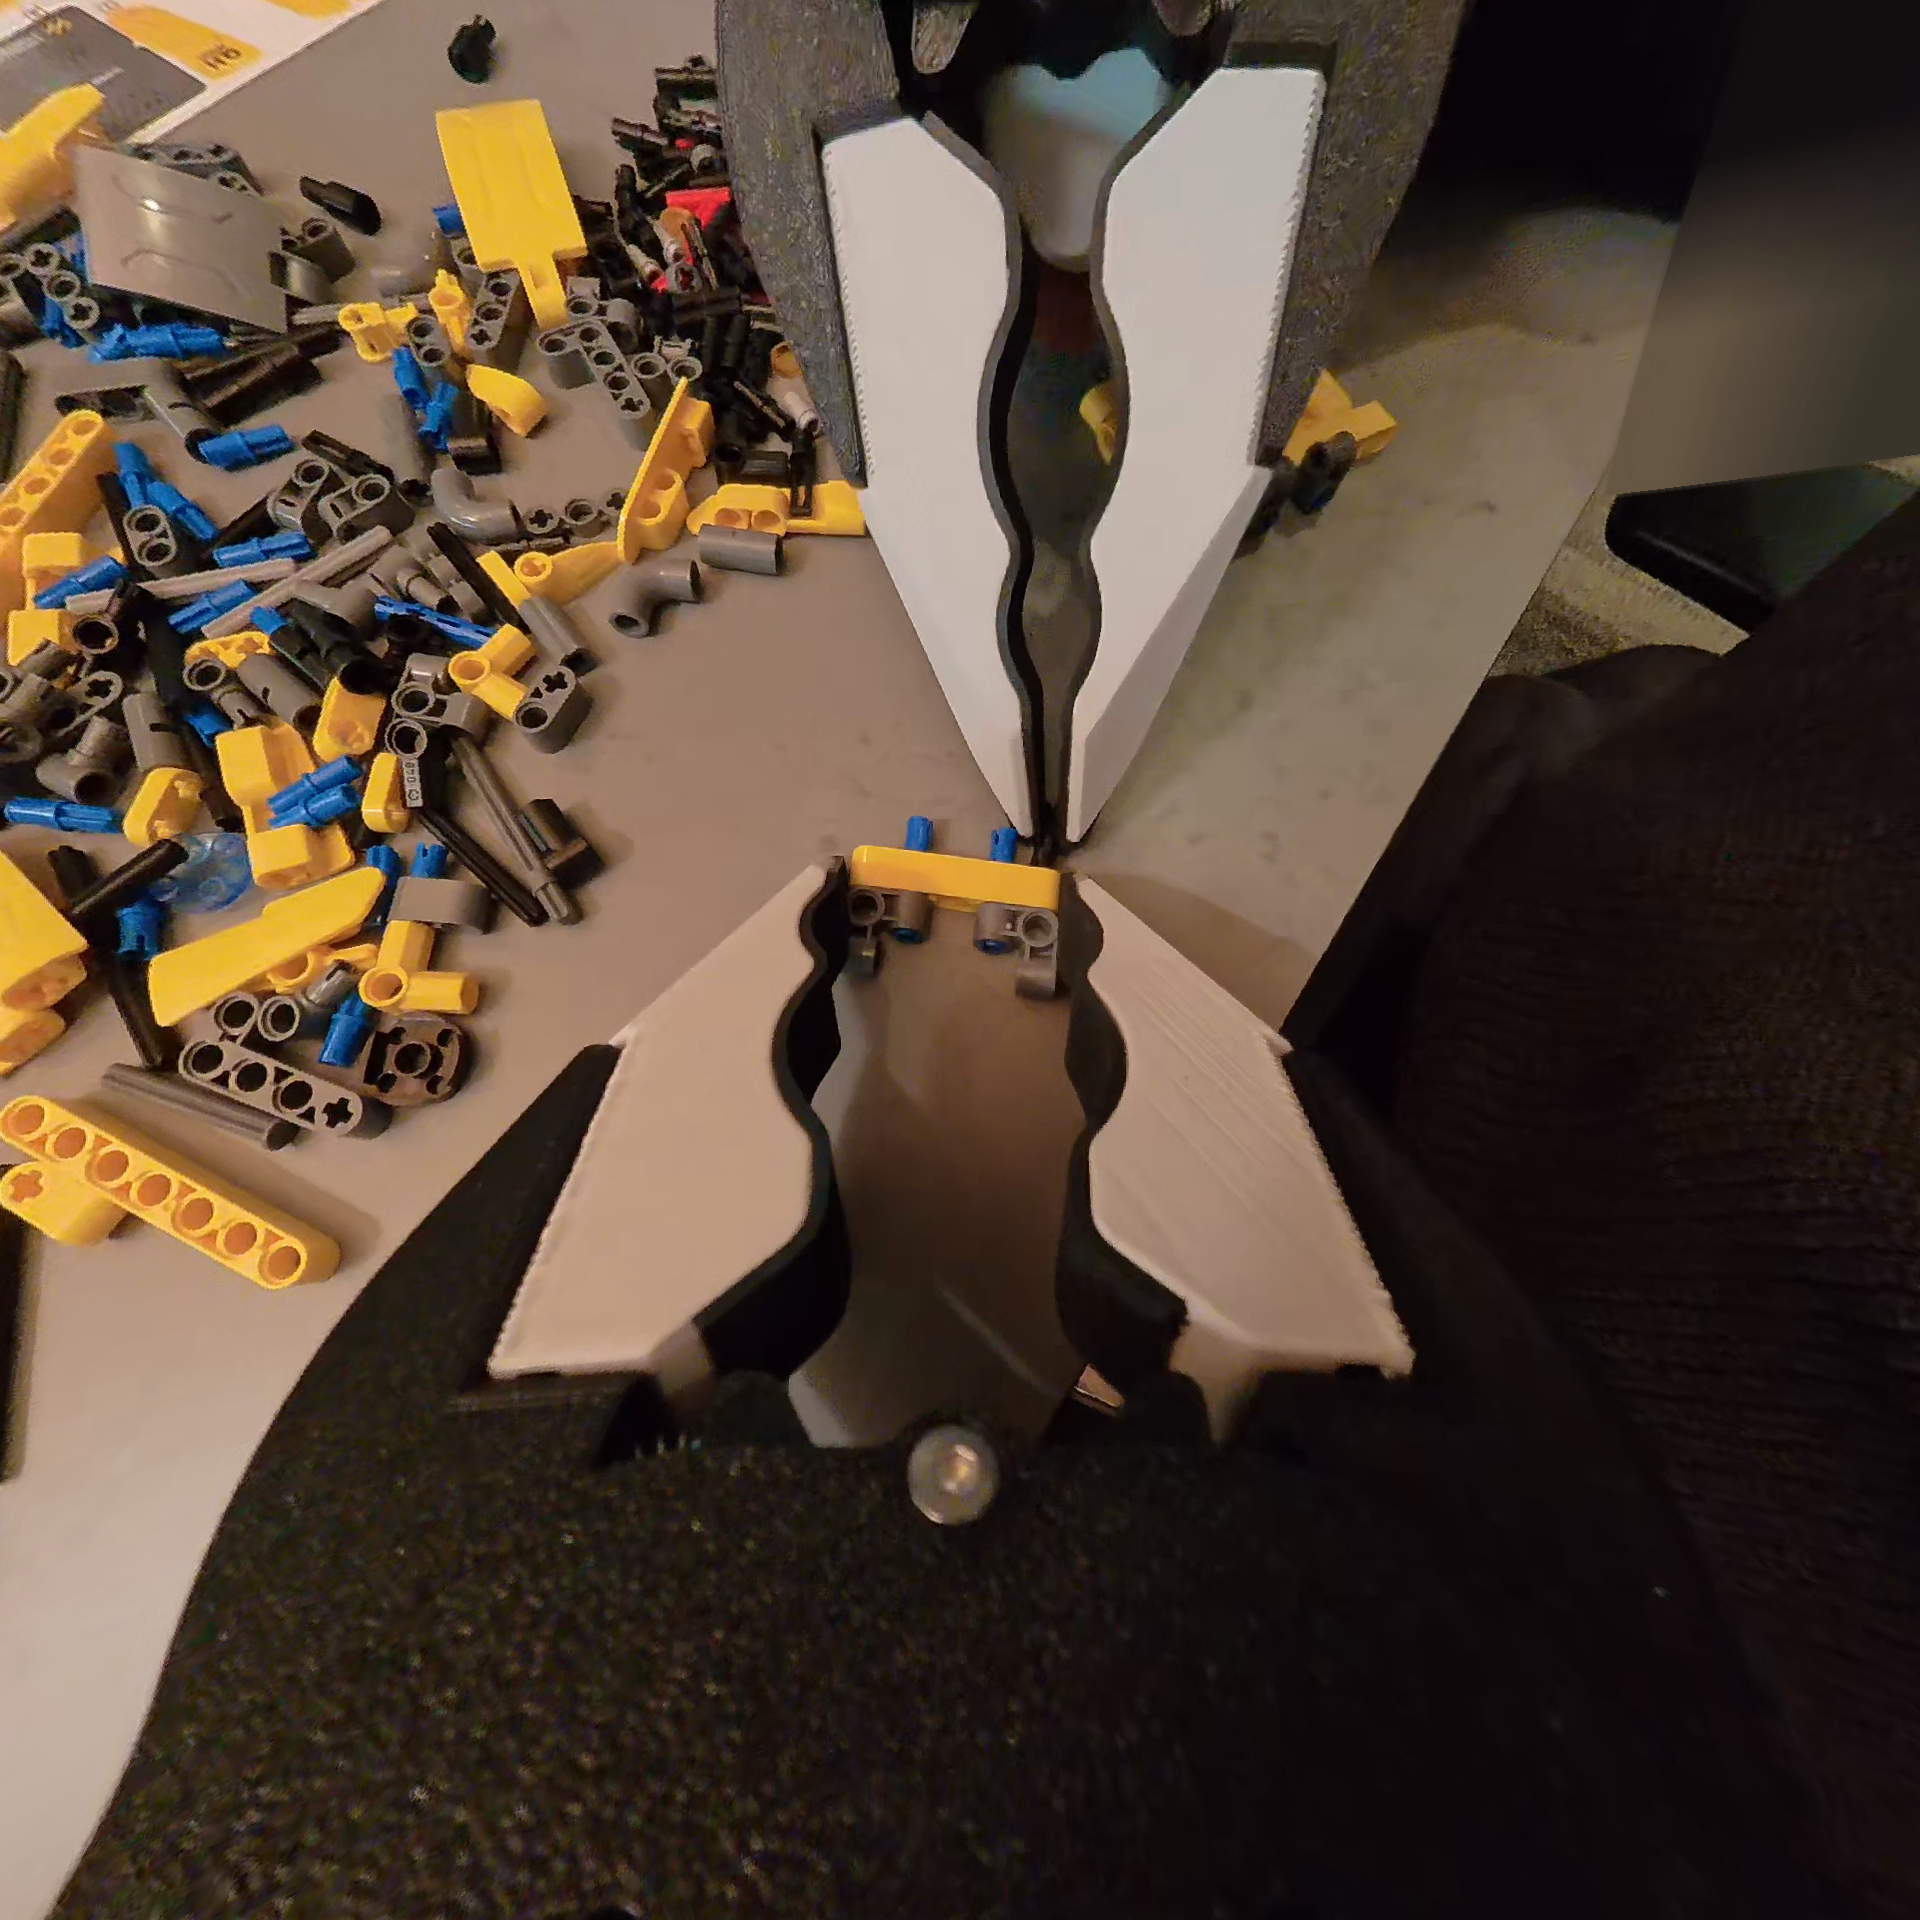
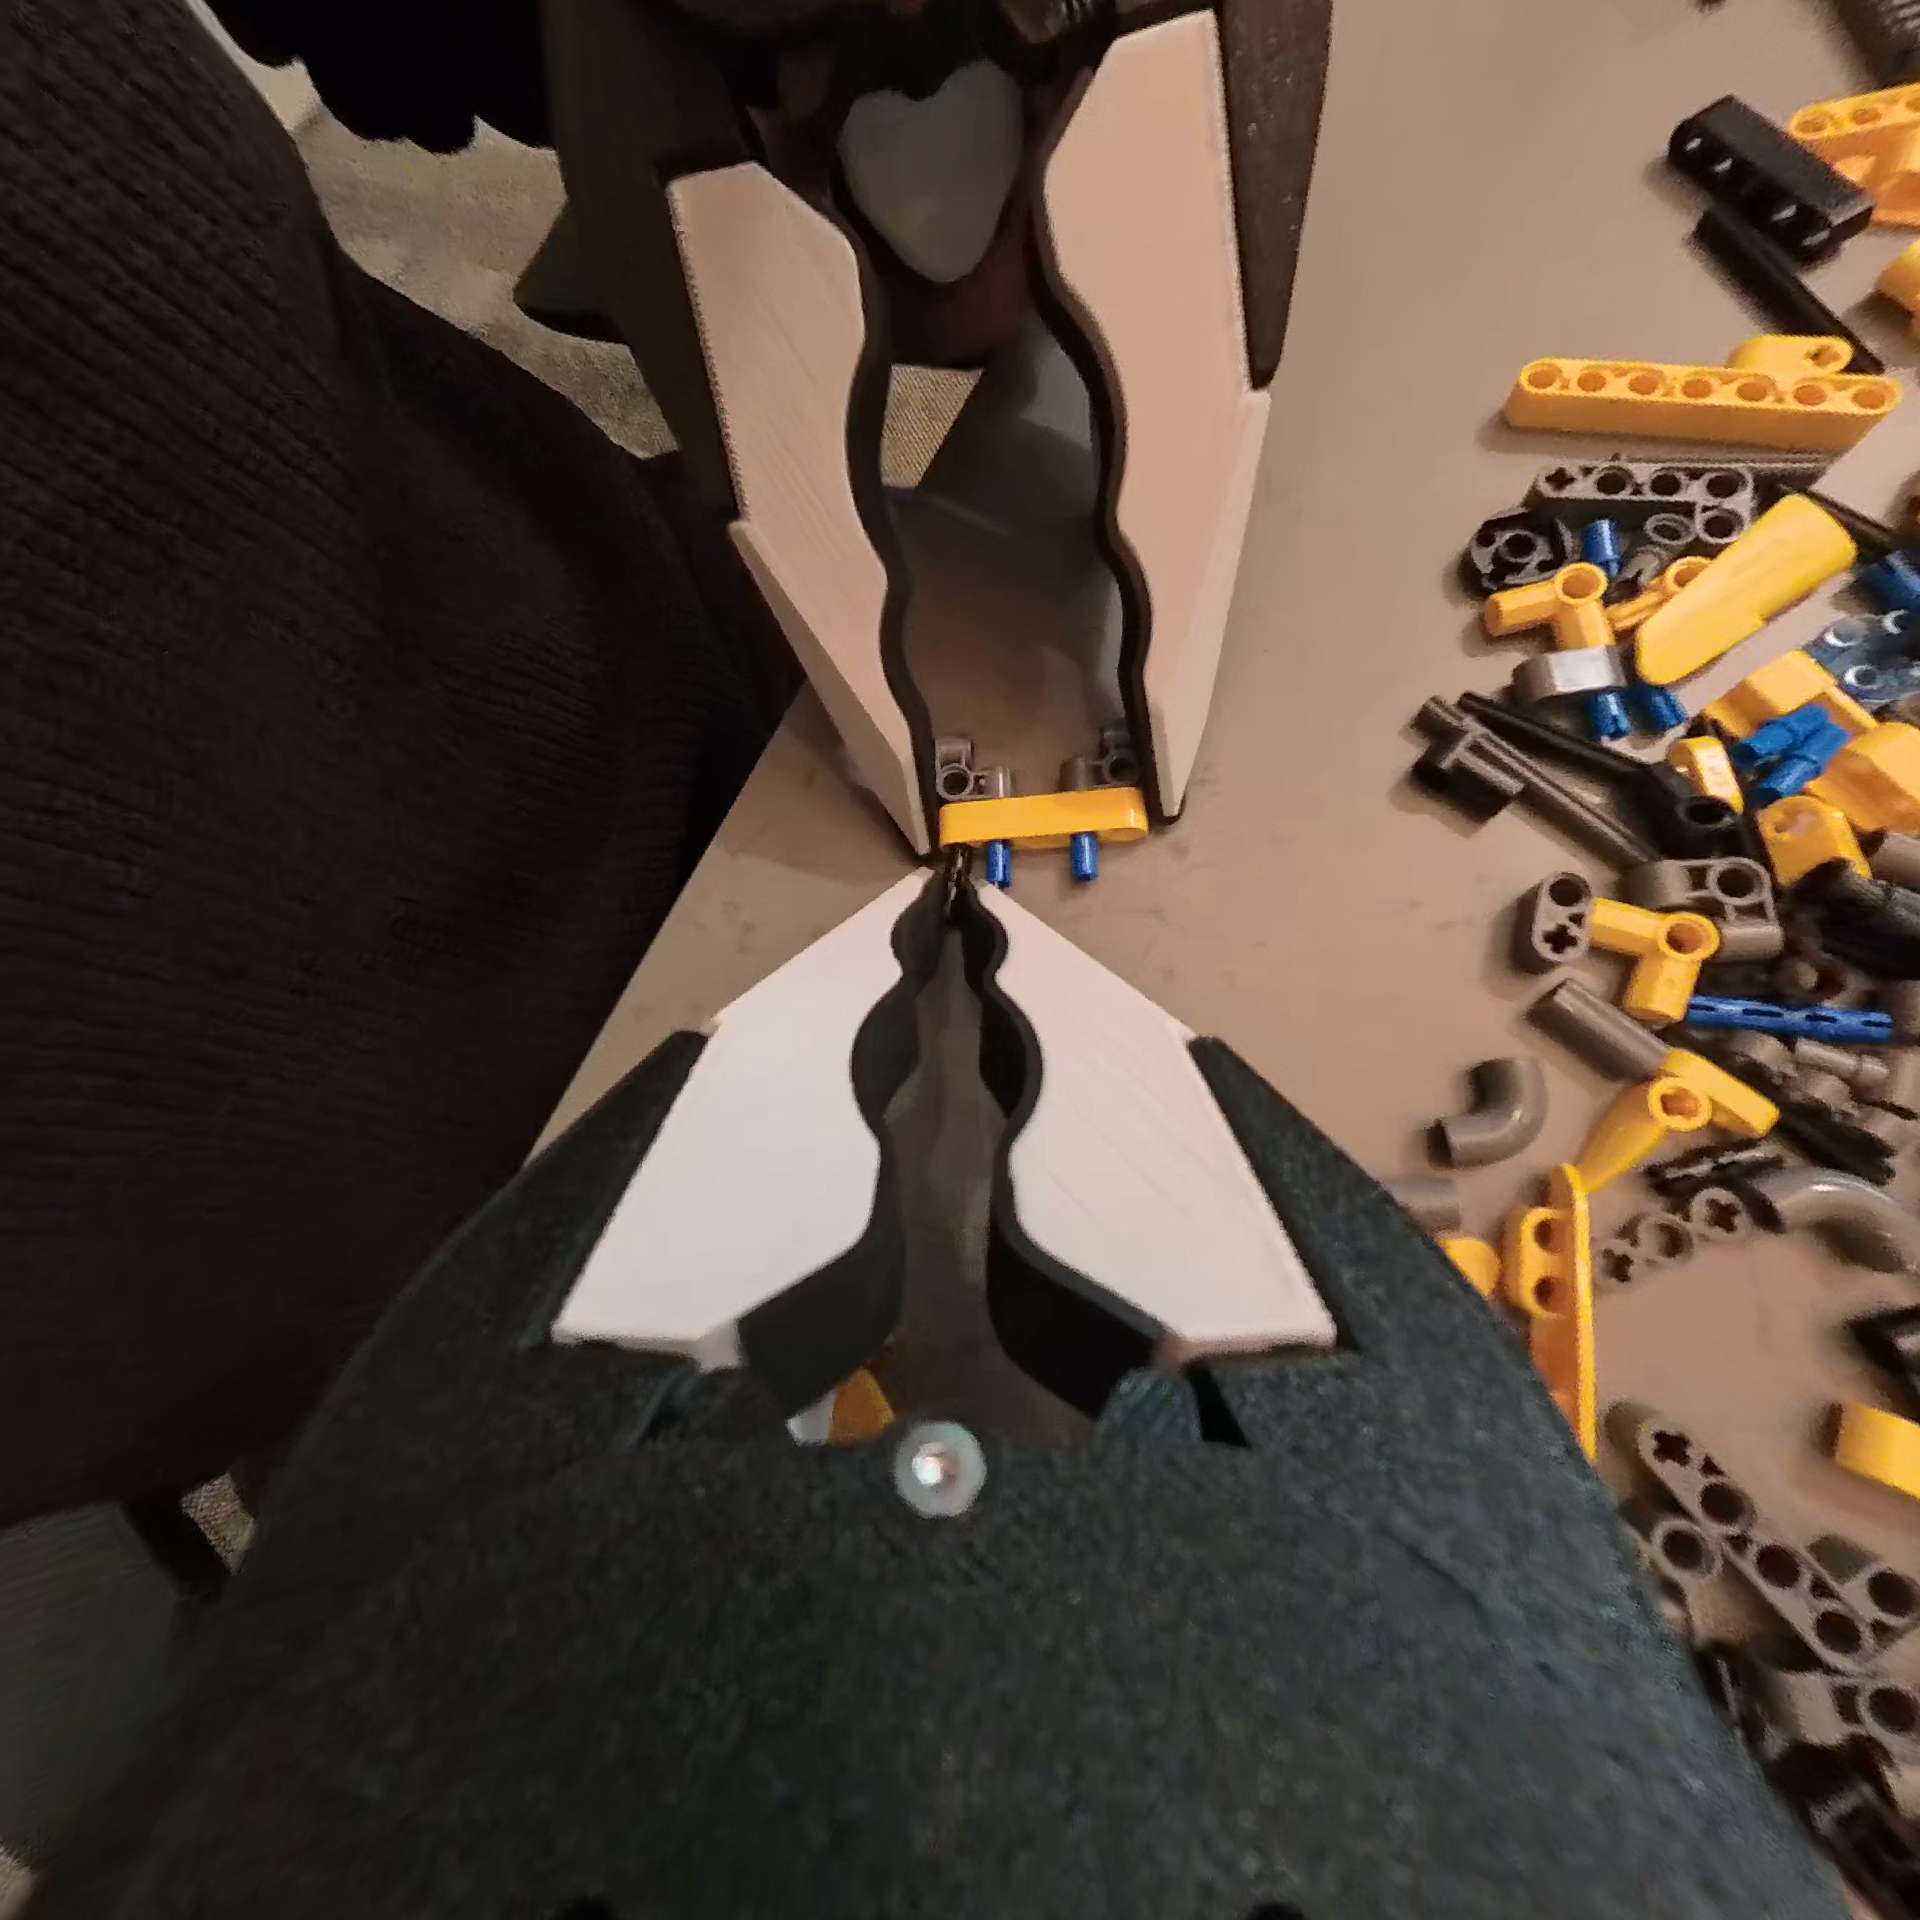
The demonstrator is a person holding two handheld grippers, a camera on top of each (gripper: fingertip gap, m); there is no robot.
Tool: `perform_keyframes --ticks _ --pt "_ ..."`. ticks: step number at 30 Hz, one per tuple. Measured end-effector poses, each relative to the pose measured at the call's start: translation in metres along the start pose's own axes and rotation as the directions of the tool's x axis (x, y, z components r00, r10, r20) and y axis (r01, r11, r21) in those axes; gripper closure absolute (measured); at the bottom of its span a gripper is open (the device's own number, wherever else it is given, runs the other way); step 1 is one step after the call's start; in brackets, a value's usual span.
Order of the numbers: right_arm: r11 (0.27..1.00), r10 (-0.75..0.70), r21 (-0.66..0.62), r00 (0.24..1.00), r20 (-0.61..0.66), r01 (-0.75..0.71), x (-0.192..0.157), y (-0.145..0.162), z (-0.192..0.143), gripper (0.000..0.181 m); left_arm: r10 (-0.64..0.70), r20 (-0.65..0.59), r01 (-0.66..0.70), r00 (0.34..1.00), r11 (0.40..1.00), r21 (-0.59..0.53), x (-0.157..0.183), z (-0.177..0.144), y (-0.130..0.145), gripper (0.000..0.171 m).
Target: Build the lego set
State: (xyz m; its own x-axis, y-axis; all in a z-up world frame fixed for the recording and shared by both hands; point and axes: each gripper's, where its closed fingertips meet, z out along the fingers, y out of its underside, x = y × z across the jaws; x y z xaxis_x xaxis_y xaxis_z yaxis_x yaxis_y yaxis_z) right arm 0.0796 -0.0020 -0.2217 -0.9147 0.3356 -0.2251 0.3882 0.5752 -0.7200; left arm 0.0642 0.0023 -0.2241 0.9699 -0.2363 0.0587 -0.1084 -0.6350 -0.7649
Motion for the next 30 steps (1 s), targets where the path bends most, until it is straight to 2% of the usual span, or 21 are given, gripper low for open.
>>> perform_keyframes --ticks 3,9,14,19,25,30 --pt "0.998 -0.062 0.016 0.998 0.005 0.062 0.000 0.000 0.000 0.180 0.002 0.001 -0.002 1.000 1.000 0.001 0.000 0.000 0.000 0.132" --pt "0.959 -0.280 -0.078 0.954 -0.105 0.273 0.000 -0.001 0.001 0.181 -0.007 -0.006 0.007 1.000 1.000 -0.001 0.000 0.000 0.000 0.132" --pt "0.925 -0.377 -0.125 0.908 -0.185 0.358 0.000 -0.002 0.003 0.181 -0.010 -0.004 0.010 1.000 1.000 -0.002 0.000 0.000 0.000 0.132" --pt "0.955 -0.296 -0.082 0.927 -0.229 0.284 0.001 0.000 0.001 0.178 0.010 -0.003 -0.010 1.000 1.000 0.006 0.000 0.000 -0.001 0.131" --pt "0.945 -0.325 -0.131 0.903 -0.280 0.299 0.002 0.002 -0.001 0.177 -0.042 -0.038 0.043 0.998 0.999 0.012 0.003 -0.003 -0.003 0.128" --pt "0.956 -0.294 -0.083 0.912 -0.288 0.282 0.005 -0.001 -0.013 0.178 -0.069 -0.003 0.068 0.998 0.987 0.148 -0.003 -0.023 -0.020 0.128"
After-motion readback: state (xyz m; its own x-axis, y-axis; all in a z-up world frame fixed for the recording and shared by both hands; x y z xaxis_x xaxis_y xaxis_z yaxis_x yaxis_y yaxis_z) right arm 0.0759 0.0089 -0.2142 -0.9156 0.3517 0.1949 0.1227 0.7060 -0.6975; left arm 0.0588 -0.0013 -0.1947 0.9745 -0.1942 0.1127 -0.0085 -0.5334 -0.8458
